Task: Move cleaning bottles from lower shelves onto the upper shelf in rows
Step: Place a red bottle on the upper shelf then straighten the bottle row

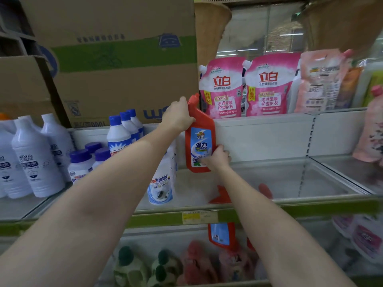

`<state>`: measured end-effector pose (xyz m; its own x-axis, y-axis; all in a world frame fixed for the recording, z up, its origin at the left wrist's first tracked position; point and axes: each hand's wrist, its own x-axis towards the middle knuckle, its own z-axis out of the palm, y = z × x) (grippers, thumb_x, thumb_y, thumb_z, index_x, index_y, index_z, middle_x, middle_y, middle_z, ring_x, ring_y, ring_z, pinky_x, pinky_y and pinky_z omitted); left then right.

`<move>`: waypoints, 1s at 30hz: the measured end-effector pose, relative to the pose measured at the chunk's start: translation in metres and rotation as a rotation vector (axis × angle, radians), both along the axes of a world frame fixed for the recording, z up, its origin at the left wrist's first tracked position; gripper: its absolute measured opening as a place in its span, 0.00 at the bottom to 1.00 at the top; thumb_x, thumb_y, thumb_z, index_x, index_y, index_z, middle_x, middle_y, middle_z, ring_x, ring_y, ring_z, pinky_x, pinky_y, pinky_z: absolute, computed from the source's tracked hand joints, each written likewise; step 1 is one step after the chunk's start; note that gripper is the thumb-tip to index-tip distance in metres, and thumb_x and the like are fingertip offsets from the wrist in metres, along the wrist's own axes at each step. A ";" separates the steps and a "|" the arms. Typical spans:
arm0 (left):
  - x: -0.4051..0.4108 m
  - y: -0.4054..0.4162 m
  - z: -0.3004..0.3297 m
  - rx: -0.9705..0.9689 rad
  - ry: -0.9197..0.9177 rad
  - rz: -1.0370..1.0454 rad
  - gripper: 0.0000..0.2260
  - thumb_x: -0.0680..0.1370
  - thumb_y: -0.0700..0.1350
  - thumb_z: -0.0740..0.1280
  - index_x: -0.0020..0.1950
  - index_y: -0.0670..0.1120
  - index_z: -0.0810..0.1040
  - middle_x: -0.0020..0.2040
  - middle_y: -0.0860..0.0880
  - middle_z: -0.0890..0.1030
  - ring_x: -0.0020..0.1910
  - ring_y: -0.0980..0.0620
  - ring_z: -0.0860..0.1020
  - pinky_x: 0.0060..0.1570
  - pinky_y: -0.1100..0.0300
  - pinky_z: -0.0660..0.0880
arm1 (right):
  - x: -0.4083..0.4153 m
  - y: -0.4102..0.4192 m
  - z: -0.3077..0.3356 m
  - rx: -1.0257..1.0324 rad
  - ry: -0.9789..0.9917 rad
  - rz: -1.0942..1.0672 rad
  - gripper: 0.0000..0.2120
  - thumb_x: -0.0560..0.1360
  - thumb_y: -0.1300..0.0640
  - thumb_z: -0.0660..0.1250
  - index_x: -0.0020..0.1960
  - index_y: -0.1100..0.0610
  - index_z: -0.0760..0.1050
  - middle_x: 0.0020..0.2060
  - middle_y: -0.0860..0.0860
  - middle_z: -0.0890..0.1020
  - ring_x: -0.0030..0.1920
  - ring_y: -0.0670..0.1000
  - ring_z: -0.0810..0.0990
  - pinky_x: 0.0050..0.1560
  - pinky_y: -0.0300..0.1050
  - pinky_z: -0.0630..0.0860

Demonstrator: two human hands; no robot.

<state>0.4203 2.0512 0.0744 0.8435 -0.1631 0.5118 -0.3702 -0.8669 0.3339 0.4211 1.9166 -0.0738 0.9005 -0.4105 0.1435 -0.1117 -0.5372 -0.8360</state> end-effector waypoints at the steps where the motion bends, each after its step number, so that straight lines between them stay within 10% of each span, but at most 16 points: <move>1: -0.005 0.001 0.001 0.014 -0.021 -0.009 0.18 0.76 0.48 0.72 0.59 0.43 0.71 0.54 0.42 0.79 0.50 0.41 0.80 0.51 0.44 0.80 | -0.004 -0.002 -0.001 0.019 -0.027 -0.017 0.28 0.76 0.49 0.72 0.68 0.60 0.66 0.67 0.61 0.71 0.68 0.62 0.70 0.68 0.54 0.70; 17: -0.143 -0.016 -0.072 0.634 0.066 -0.512 0.07 0.78 0.48 0.68 0.43 0.45 0.76 0.43 0.45 0.78 0.43 0.42 0.77 0.40 0.57 0.73 | -0.187 -0.050 -0.026 -0.574 -0.121 -0.008 0.05 0.75 0.57 0.66 0.42 0.54 0.71 0.40 0.56 0.80 0.44 0.61 0.80 0.44 0.53 0.77; 30: -0.203 0.058 -0.266 0.521 0.542 -0.506 0.11 0.76 0.52 0.68 0.38 0.48 0.72 0.46 0.45 0.82 0.42 0.44 0.79 0.38 0.56 0.72 | -0.297 0.026 -0.174 -0.694 0.185 0.206 0.05 0.78 0.52 0.64 0.47 0.52 0.69 0.45 0.51 0.77 0.48 0.55 0.79 0.45 0.51 0.76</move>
